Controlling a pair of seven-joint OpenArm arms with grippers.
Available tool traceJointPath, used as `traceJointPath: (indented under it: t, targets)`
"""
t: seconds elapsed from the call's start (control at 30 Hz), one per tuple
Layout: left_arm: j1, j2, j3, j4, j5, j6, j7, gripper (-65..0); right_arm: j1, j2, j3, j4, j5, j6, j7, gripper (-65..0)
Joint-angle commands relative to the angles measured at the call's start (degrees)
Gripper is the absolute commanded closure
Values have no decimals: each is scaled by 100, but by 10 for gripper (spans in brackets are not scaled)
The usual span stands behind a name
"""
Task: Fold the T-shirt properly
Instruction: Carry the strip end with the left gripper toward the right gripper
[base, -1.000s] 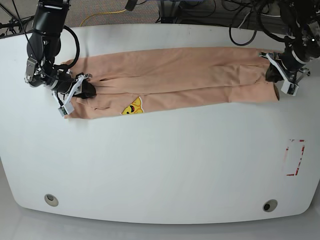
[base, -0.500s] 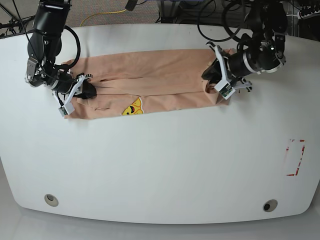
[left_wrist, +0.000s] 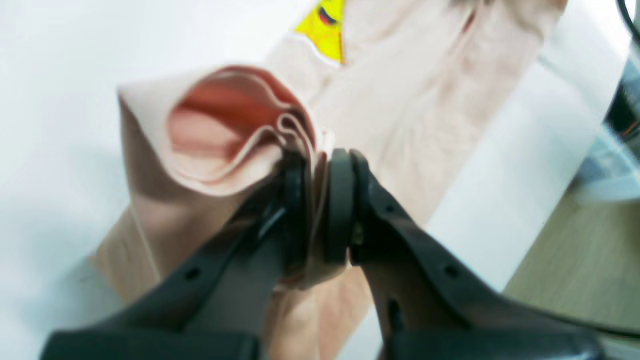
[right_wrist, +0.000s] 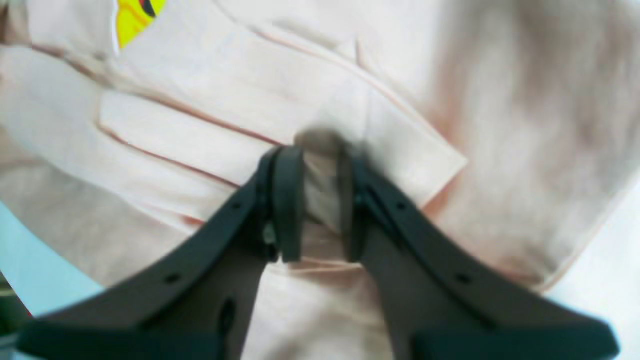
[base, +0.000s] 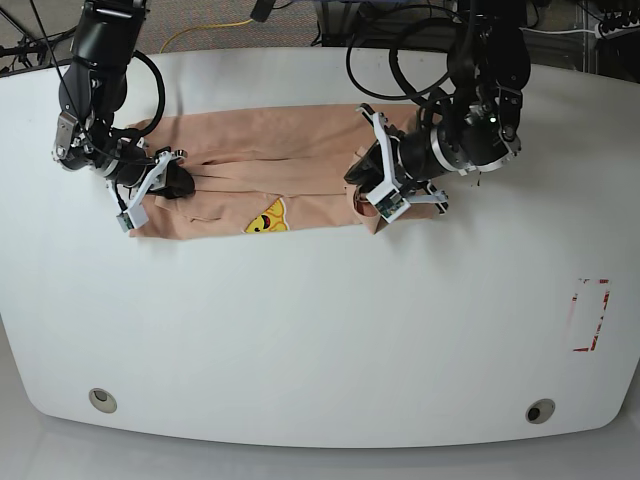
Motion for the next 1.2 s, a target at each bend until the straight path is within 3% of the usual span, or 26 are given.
traceJointPath:
  t: [0.0,0.1,0.23,0.3,0.4,0.47,0.57,0.73,0.8,1.03,1.07,1.17]
  targets:
    - [-68,29,110,82,-46,-1,-138,-11,-39,82,39,-23,-393,-139,-378,-124]
    - [-68,29,154,82,-37,34,-138,-28,-39,82,47,-23,-393,-139,-378,-124]
    - [-68,38,163,82,-37,52,-138,-185,-39,82,56,-23,-393,-139,-378,-124]
    - [-147,100,163,82,-37,351,-138,-289,-39,82,65,-23,-393,-139,-378,-124]
    - [-270,267,163,91,-73,799,-138,-368,-39,82,65,-23,-393,-139,-378,-124]
    - [-331,337,233,118,-90,966,-138,-388,-39,82,65,-23,-393,-139,-378,-124]
    - [-446,469,629,135,-90,931,-112,-394,-39,82,65,-23,-393,-139,-378,-124]
    - [-560,583,796,346,-90,307,626,-392,-39,82,56,-32,-393,-139,-387,-124]
    - [-613,548,585,346,-55,122,662,-390,-22,82,56,-32,-393,-139,-387,-124]
    - [-410,-24,-426,337,-99,122,644,-382,-13,82,65,-32,-393,-139,-369,-124]
    - [-410,-67,-514,337,-99,122,644,-368,-13,82,65,-32,-393,-139,-369,-124]
    - [-402,-208,-848,320,-55,149,635,-233,-22,82,74,-32,-393,-139,-369,-124]
